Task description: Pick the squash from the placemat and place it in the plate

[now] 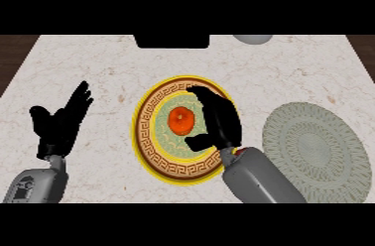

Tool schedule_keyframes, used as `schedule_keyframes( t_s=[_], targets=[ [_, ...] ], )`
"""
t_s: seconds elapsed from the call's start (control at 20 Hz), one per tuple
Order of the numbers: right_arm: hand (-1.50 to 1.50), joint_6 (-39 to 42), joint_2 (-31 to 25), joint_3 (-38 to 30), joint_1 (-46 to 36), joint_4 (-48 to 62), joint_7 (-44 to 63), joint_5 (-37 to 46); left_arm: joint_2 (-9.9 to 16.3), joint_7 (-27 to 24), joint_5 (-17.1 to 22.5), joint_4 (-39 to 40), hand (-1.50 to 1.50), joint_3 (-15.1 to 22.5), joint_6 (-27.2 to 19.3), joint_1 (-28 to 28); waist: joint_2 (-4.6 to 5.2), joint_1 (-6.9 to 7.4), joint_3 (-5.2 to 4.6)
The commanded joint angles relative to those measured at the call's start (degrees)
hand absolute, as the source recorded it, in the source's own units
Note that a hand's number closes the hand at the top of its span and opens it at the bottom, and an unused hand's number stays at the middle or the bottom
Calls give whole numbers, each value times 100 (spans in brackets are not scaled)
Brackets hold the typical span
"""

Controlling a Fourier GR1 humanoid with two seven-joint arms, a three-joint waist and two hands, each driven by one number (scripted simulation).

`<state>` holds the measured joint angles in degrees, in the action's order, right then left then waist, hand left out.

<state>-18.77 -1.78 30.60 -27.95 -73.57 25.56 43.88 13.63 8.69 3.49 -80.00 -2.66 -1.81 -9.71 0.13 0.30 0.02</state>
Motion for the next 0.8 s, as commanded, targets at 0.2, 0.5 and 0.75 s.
schedule_keyframes(
  t_s=[0.2,0.5,0.75],
  targets=[
    [-150,-730,170,20,197,-1197,-1405,-732,-130,161,-24,-97,0,45,-74,-21,-28,-21,6],
    [-150,-384,176,-121,713,-2397,-848,-1796,13,-99,72,216,0,-173,131,-115,-24,-82,-2],
    [-150,-13,178,-203,917,-2802,-308,-2951,19,205,-14,-263,0,-45,93,86,-36,-36,1]
  ],
)
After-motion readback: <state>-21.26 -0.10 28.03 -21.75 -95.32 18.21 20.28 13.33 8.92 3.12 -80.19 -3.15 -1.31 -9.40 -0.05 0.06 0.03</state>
